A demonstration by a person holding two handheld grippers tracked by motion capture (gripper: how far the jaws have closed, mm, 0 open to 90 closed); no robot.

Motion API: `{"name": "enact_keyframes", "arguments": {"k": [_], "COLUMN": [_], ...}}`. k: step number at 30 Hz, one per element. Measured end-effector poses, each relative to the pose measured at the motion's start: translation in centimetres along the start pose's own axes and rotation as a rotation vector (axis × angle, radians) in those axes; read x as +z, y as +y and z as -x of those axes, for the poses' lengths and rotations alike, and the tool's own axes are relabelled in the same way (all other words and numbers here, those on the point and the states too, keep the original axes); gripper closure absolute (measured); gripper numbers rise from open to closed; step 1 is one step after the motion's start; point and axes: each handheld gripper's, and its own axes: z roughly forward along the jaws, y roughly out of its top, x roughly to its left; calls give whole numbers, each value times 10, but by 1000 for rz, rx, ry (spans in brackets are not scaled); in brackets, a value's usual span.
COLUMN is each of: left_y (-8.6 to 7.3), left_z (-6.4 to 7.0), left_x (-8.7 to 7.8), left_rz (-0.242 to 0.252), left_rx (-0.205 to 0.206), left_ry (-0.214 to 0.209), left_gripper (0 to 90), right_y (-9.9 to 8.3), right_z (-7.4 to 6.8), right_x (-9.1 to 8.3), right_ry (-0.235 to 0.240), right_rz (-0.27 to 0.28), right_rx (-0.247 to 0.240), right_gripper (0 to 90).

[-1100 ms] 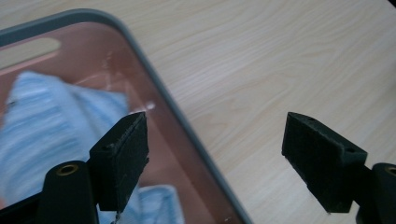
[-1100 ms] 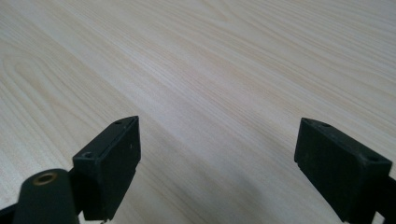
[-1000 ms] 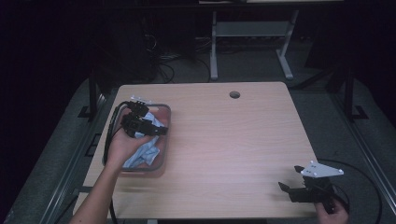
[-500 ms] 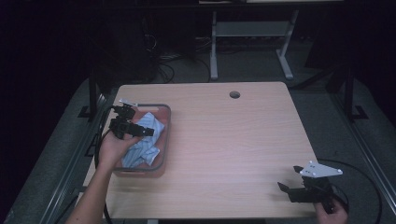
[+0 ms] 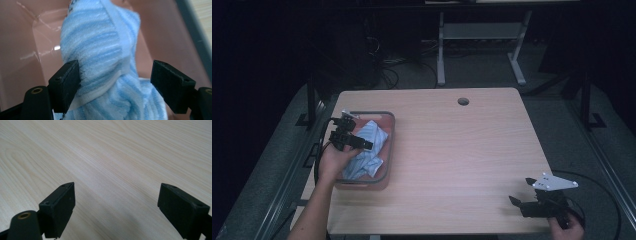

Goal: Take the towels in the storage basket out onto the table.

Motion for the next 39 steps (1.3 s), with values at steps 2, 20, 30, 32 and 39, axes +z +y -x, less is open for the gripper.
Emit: {"name": "enact_keyframes", "arguments": {"k": [2, 20, 30, 32, 39], "left_y": [2, 3, -5, -5, -3], "left_z": [0, 12, 4, 4, 6], "left_x": [5, 45, 46, 46, 47], "left_rz": [-25, -233, -178, -183, -194], "left_rx": [7, 91, 52, 54, 54], "left_ry": [19, 154, 123, 126, 140], "left_gripper": [231, 429, 497, 511, 540], "right_y": [0, 0, 1, 1, 1], "right_z": [0, -2, -5, -5, -6], "right_x": [0, 2, 5, 6, 5], "right_ry": [2, 9, 9, 11, 7], "right_rz": [2, 2, -2, -5, -1], "right_rx": [2, -3, -9, -6, -13], "right_gripper": [139, 139, 139, 139, 139]}}
